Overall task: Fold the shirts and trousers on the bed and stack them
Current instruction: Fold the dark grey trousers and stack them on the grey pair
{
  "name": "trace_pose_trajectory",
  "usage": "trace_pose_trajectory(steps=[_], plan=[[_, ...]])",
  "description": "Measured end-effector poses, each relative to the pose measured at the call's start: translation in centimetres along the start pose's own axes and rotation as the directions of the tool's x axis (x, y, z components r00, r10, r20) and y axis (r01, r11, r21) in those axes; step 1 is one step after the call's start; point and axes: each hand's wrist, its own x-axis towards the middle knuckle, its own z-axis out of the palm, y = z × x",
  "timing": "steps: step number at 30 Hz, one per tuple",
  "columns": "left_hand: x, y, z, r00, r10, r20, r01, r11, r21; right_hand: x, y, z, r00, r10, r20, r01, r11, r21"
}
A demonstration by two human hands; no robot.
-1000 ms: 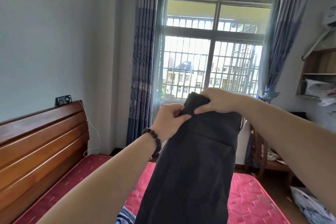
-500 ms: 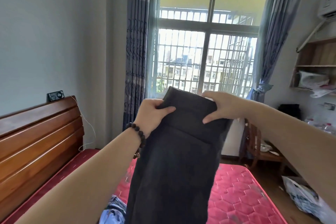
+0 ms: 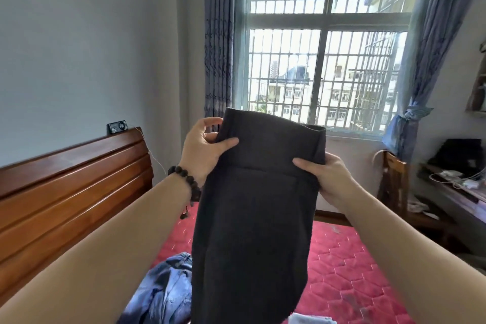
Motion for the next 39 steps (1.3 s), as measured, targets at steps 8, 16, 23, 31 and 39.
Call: trace_pose_trajectory(steps=[8, 16, 23, 31, 39], plan=[[-6.2, -0.1, -3.2, 0.915, -0.266, 0.302, 0.321, 0.935, -0.149, -5.1, -3.8, 3.3, 0.996, -0.088, -0.032, 0.091, 0.993, 0.069], [-13.0, 3.2, -6.6, 0.934, -0.178, 0.309, 0.244, 0.951, -0.190, -13.9, -2.9, 3.7, 0.995, 0.058, 0.082, -0.062, 0.997, 0.043], [-20.2, 6.5, -11.4, 0.936, -0.185, 0.299, 0.267, 0.928, -0.261, -22.5, -3.8, 8.1, 0.997, -0.079, 0.015, 0.079, 0.996, 0.034], [-23.1, 13.3, -12.9, 0.933, -0.190, 0.305, 0.295, 0.888, -0.351, -28.2, -8.9, 10.5, 0.992, -0.124, -0.035, 0.125, 0.992, 0.034], [-23.0, 9.5, -12.7, 0.931, -0.256, 0.258, 0.316, 0.922, -0.222, -26.8, -4.8, 9.8, 0.997, -0.063, -0.035, 0.061, 0.997, -0.057]])
